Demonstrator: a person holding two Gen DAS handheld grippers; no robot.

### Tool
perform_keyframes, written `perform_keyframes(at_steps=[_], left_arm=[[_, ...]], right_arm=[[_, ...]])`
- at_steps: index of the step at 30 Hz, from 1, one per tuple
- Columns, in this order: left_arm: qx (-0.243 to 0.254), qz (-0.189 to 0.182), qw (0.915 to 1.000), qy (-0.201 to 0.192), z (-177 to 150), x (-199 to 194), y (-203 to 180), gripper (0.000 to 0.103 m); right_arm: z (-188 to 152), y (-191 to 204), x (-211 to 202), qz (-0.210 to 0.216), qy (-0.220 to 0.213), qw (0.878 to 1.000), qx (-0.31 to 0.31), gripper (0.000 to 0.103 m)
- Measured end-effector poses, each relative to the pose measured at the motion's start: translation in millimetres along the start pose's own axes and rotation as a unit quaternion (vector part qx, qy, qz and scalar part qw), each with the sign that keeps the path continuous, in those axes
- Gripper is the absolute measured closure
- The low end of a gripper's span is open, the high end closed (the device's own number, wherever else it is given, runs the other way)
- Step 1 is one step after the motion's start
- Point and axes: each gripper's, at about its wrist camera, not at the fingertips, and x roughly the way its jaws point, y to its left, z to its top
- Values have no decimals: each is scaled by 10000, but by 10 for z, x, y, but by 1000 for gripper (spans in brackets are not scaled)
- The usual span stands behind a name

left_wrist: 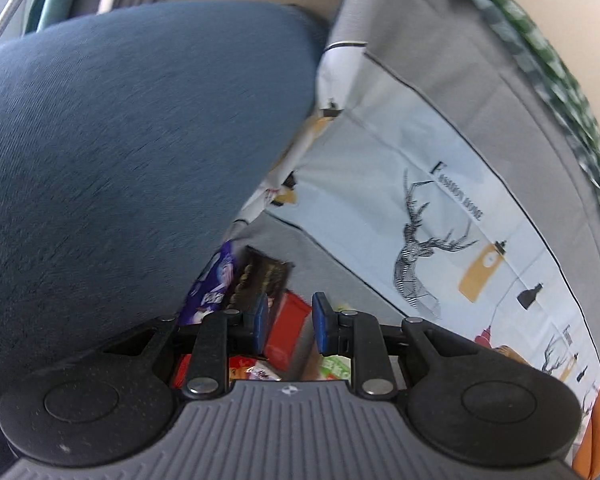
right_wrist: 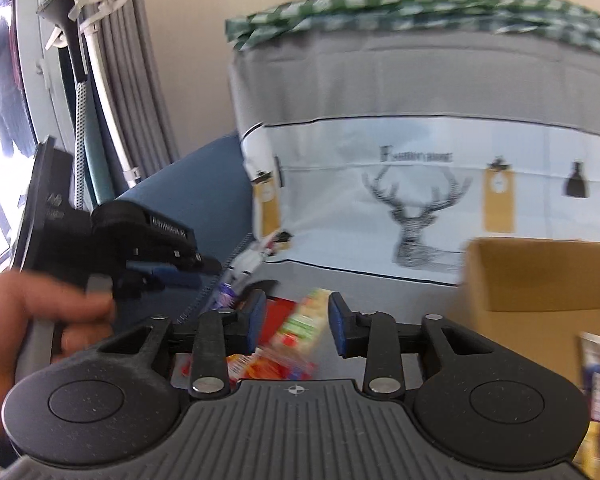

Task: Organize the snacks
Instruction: 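Grasp the white-green rice cracker bar with the right tool while the left tool grasps the dark chocolate bar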

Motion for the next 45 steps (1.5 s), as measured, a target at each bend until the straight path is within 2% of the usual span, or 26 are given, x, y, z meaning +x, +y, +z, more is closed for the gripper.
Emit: perform_keyframes(at_steps=[3, 6, 10, 14, 15, 16, 18, 24, 29, 33, 37, 39, 41, 45], left_arm=[[-56, 35, 10000, 62, 10, 40, 13, 78], [-135, 41, 9999, 69, 32, 58, 24, 78], [-200, 88, 9997, 123, 27, 113, -6, 78], [-160, 176, 9995, 201, 20, 182, -41, 78], [-135, 193, 9995, 214, 18, 197, -55, 78], [-116, 196, 9995, 230, 19, 216, -67, 77], [-117, 194, 9994, 258, 21, 242, -70, 77], [-132, 215, 9993, 290, 35, 257, -47, 76], [106, 294, 9990, 331, 11, 264, -82, 75], [544, 554, 9964, 328, -44, 320, -176, 71], [1122, 873, 9891, 381, -140, 427, -295, 60], [1447, 1069, 9829, 402, -196, 498, -369, 55], [1699, 1255, 9765, 423, -236, 588, -417, 52], [2049, 1516, 9660, 435, -277, 747, -506, 42]], right_arm=[[17, 169, 424, -157, 245, 9994, 187, 47], [-33, 214, 863, -428, 647, 9964, 340, 26], [-185, 183, 1371, -732, 1151, 9896, 457, 25], [-308, 209, 1691, -949, 1470, 9842, 277, 26], [-332, 205, 1731, -976, 1528, 9831, 240, 30], [-347, 189, 1762, -982, 1570, 9825, 221, 43], [-365, 154, 1776, -895, 1617, 9825, 213, 63], [-349, 55, 1525, -832, 1628, 9829, 225, 65], [-440, 114, 985, -714, 1653, 9835, -150, 65], [-581, 71, 648, -726, 1785, 9812, -145, 65], [-723, 41, 611, -777, 1780, 9809, -137, 64], [-819, 17, 686, -843, 1922, 9775, -209, 64], [-846, -37, 742, -734, 2065, 9757, -31, 64], [-843, -21, 815, -733, 1998, 9769, -182, 63]])
